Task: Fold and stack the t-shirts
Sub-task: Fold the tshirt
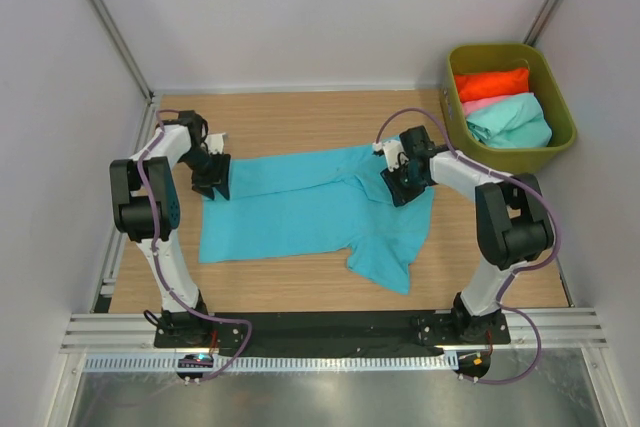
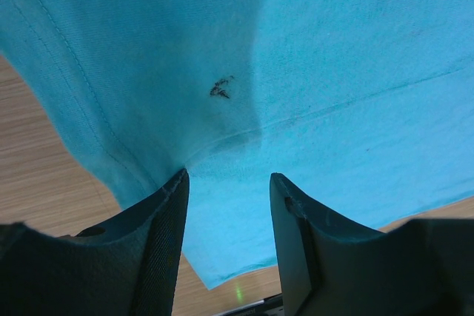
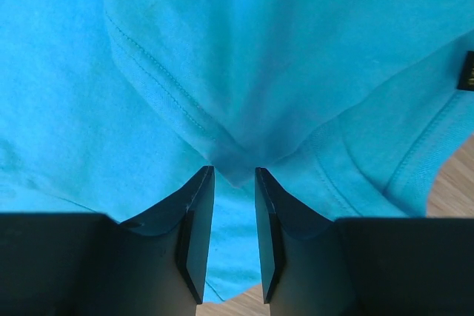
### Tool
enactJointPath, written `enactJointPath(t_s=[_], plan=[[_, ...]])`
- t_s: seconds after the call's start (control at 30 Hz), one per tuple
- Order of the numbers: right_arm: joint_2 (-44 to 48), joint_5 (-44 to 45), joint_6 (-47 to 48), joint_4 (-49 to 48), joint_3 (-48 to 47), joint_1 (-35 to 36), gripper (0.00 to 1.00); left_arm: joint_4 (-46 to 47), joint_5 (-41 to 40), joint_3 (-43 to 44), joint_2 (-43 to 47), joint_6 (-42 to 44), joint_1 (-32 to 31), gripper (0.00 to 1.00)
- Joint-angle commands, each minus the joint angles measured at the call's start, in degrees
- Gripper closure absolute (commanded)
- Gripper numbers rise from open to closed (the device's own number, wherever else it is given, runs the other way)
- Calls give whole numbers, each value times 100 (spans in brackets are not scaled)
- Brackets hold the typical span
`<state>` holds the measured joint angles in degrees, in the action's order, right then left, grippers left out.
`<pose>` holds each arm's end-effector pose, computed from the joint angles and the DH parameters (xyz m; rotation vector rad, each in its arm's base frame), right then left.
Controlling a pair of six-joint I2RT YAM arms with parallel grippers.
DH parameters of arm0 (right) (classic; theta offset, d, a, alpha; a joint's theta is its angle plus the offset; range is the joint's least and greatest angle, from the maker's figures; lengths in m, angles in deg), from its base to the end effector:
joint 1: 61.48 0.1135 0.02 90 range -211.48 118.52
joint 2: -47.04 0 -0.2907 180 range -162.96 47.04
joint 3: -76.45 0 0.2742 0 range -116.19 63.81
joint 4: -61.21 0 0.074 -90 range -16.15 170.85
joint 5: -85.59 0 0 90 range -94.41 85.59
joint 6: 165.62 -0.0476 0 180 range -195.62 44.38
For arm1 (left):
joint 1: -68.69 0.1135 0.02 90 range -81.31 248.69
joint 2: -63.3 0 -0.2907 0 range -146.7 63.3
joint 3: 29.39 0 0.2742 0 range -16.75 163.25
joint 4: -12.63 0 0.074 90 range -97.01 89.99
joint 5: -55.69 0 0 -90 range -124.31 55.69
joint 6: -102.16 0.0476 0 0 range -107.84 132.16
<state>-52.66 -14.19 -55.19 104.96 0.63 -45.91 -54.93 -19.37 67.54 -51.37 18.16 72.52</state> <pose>0.3501 0.1060 0.1772 -0.8899 2.5889 0.2110 0.4122 0.0153 0.1745 0.0733 3.0131 -0.3831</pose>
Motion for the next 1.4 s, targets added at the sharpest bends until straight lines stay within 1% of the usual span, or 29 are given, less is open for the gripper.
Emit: enactJointPath(t_s=[0.0,0.23,0.33,0.37,0.4,0.5,0.57,0.6,0.7,1.1,1.37], plan=[[-102,-261,-144,132,-125,16,66,34,-70,70,59,15,21,51],[-173,-33,-144,106,-125,7,66,33,-114,61,68,33,21,51],[-173,20,-162,18,-90,-10,70,33,-114,61,68,24,21,51],[-173,64,-170,-26,-98,-2,72,25,-123,70,68,24,12,51],[-173,55,-170,-26,-116,-10,78,25,-132,61,68,33,12,51],[-190,125,-170,-53,-160,-19,81,25,-149,61,68,42,21,52],[-181,160,-144,-35,-186,-28,85,25,-140,61,68,33,21,52],[-173,178,-135,-35,-186,-28,91,33,-140,61,77,33,21,52],[-120,292,-92,-18,-169,-45,99,51,-167,52,85,42,21,52],[381,539,207,193,95,-239,99,104,-114,61,42,24,21,52],[451,670,234,176,183,-292,99,95,-97,96,15,33,12,52]])
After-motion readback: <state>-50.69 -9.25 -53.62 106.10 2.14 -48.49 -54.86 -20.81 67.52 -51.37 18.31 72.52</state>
